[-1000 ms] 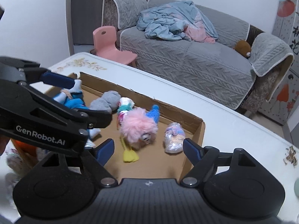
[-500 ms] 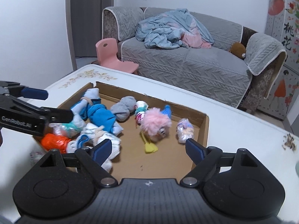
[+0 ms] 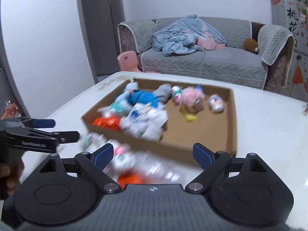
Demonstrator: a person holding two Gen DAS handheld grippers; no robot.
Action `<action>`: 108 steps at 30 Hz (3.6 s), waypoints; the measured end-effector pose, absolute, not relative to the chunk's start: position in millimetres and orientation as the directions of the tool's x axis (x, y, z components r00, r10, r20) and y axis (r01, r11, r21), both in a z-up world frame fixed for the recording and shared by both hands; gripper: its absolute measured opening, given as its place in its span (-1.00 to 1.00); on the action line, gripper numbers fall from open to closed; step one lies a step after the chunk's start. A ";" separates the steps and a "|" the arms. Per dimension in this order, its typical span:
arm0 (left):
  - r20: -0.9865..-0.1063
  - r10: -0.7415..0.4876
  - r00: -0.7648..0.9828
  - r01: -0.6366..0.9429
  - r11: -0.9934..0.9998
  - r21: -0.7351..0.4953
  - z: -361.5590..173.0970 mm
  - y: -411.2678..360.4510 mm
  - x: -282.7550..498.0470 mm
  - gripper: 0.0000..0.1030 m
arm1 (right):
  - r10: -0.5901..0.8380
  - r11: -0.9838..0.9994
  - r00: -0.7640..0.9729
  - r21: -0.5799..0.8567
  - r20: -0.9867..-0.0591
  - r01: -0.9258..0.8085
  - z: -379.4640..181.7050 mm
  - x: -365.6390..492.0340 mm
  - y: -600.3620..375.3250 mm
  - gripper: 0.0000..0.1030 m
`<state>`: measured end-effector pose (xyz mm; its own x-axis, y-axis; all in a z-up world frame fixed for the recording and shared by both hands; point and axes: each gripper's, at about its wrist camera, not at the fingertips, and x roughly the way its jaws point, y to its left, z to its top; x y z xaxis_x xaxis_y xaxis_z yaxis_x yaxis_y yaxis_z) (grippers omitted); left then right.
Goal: Organize objects
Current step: 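Move both open tools back over the pile beside the tray, then grasp the purple-tied plastic bundle with left tool while right tool grasps orange wrapped bundle, then carry both bundles into the tray and open both tools to release them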
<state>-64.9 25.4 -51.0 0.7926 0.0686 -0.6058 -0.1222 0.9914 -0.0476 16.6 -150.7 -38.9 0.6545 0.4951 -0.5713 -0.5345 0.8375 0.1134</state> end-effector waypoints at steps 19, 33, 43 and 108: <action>-0.631 -0.032 0.775 -0.076 0.987 -0.143 -93.8 -6.5 -58.8 0.99 | 0.497 0.812 0.646 0.048 -0.579 -0.582 -89.3 -10.6 -127.8 0.51; -0.591 -0.105 0.800 0.014 0.988 -0.156 -94.2 -14.8 -60.7 0.29 | 0.503 0.816 0.637 0.079 -0.585 -0.572 -97.7 -21.8 -133.6 -0.12; -0.568 -0.083 0.819 0.014 0.992 -0.125 -68.8 0.2 -91.4 0.30 | 0.503 0.829 0.681 0.073 -0.532 -0.555 -63.7 -29.4 -177.8 -0.12; -0.772 -0.184 0.608 0.385 0.919 0.085 -77.6 -87.7 184.1 0.34 | 0.390 0.562 0.474 -0.204 -0.789 -0.802 -70.1 226.3 -144.5 -0.02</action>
